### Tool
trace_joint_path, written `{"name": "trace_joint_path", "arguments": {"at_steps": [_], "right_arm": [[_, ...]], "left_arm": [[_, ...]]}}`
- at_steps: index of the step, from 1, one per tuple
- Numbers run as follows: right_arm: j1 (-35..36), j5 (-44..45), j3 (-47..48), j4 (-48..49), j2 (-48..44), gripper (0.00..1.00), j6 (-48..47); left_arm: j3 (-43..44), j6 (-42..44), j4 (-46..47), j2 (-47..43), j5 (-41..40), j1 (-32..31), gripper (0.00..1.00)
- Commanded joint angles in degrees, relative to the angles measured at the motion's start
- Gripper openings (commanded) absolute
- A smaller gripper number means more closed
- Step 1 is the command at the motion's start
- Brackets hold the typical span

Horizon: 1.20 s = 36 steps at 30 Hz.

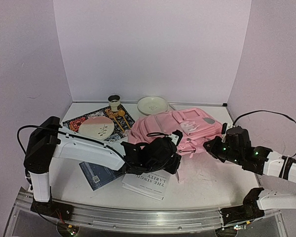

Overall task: Pack the student bag
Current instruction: Unzip the largest pocket of the student bag.

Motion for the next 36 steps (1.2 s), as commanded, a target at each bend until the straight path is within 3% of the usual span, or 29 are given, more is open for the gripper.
{"name": "trace_joint_path", "arguments": {"at_steps": [1, 8, 26, 32, 36], "right_arm": [[-0.5, 10.0, 4.8, -3.3, -1.7, 0.00, -5.4], [-3.4, 11.3, 8.2, -5.8, 0.6, 0.00, -10.0], [-21.8, 2.6, 10.1, -6.5, 0.4, 0.00, -20.8], [-24.0, -0.6, 12.7, -7.6, 4.4, 0.00, -22.8], [-23.9, -10.1, 14.1, -7.8, 7.8, 0.16, -25.2]], "left_arm": [[-3.7, -0.5, 0.0, -7.3, -1.7, 2.6, 0.00], [-7.8, 0.9, -2.3, -12.7, -2.4, 6.4, 0.00], [-17.2, 4.7, -5.7, -23.9, -7.0, 13.2, 0.00], [-17.9, 7.0, -3.9, -24.8, -0.8, 14.9, 0.00], [-15.4, 7.7, -1.4, -21.7, 9.0, 14.9, 0.00]]}}
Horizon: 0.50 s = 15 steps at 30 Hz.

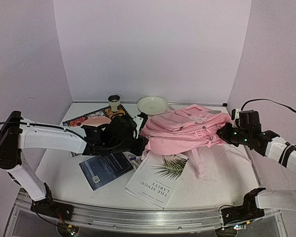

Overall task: Pack the student bag
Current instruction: Unzip the largest pocket of the student bag.

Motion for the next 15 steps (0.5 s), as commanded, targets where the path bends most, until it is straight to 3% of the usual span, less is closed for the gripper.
{"name": "trace_joint_path", "arguments": {"at_steps": [1, 6, 15], "right_arm": [[-2.3, 0.5, 3.8, 0.3, 2.7, 0.19, -5.4], [0.6, -1.4, 5.5, -2.9, 1.5, 0.39, -8.3], [13.6, -3.0, 9.6, -4.6, 3.1, 0.70, -15.4]], "left_arm": [[2.9, 1.2, 2.0, -0.4, 6.2, 1.8, 0.00], [6.4, 0.5, 4.1, 3.1, 15.2, 1.8, 0.00], [12.6, 1.6, 5.4, 6.4, 21.1, 1.8, 0.00]]}}
